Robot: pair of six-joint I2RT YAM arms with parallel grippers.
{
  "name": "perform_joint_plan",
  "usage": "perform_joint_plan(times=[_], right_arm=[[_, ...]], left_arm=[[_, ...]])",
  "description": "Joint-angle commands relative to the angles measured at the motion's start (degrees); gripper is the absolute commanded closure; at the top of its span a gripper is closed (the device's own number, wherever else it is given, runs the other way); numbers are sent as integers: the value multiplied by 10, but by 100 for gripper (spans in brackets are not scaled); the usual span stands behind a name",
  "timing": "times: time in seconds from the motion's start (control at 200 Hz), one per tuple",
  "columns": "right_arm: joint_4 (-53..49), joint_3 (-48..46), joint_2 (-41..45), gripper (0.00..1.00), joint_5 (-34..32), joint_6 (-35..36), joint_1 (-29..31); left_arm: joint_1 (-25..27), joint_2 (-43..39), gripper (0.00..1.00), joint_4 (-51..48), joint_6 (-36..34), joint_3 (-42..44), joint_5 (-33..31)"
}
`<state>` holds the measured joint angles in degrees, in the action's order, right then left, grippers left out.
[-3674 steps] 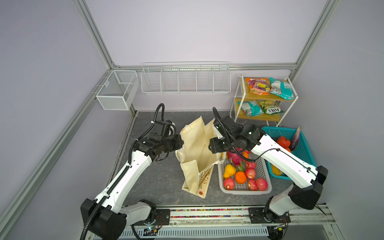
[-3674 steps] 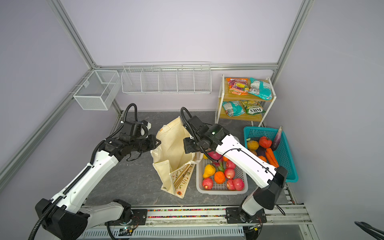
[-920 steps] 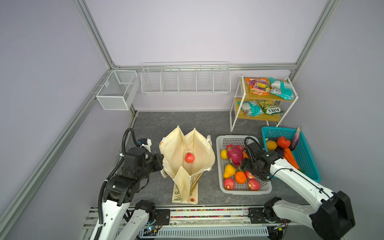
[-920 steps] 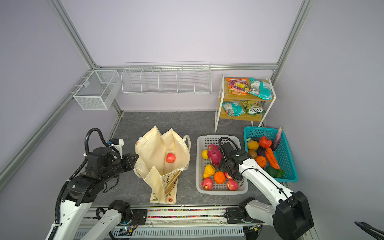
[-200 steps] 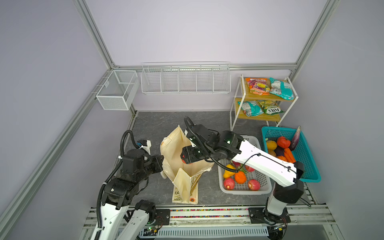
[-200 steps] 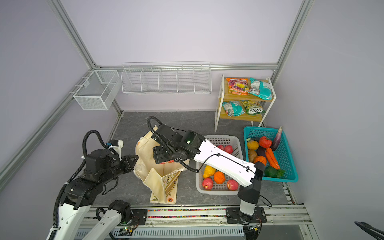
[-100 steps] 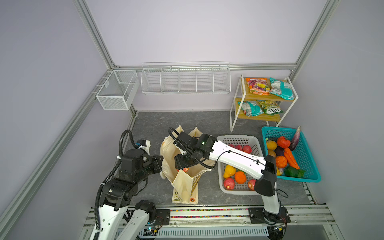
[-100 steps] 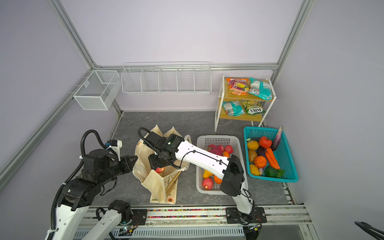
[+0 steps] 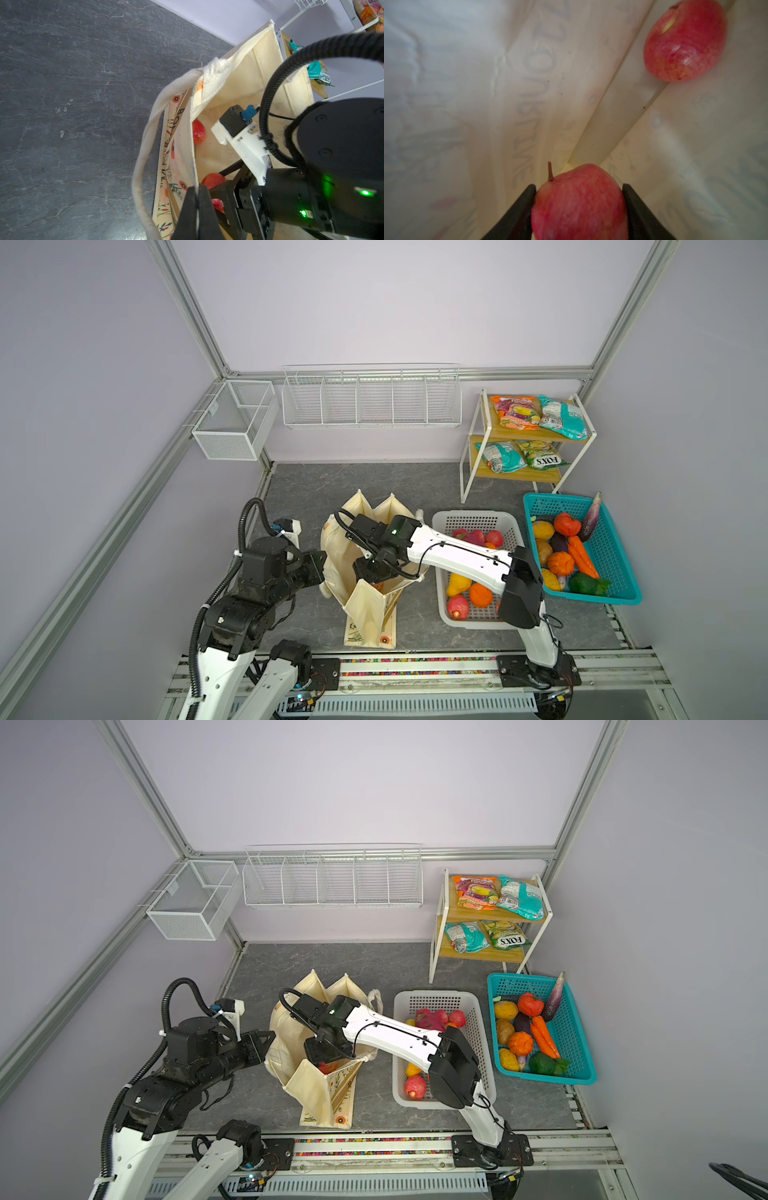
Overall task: Place the food into the grocery bag and tie it
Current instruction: 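Lower the second apple into the bag and open the right gripper, then withdraw the right gripper from the bag toward the white basket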
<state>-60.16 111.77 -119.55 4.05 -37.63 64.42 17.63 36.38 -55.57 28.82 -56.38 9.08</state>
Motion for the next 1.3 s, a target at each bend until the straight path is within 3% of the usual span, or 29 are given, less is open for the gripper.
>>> perform_joint_plan(times=[0.0, 0.36, 0.88, 1.06, 1.295], right_arm=[[-8, -15, -14, 42, -19, 5, -3], [17, -56, -33, 31, -40, -4, -9], [12, -53, -13, 0, -57, -7, -8], [-10, -26, 19, 12, -74, -4, -2], [-59, 62, 88, 12, -127, 12, 11]], left_arm=[[0, -1, 100, -16, -2, -20, 5], [0, -4, 100, -24, -2, -26, 1], [0, -5, 100, -36, -2, -27, -1], [0, -4, 100, -42, -3, -30, -6], [0, -5, 100, -44, -3, -27, -7]])
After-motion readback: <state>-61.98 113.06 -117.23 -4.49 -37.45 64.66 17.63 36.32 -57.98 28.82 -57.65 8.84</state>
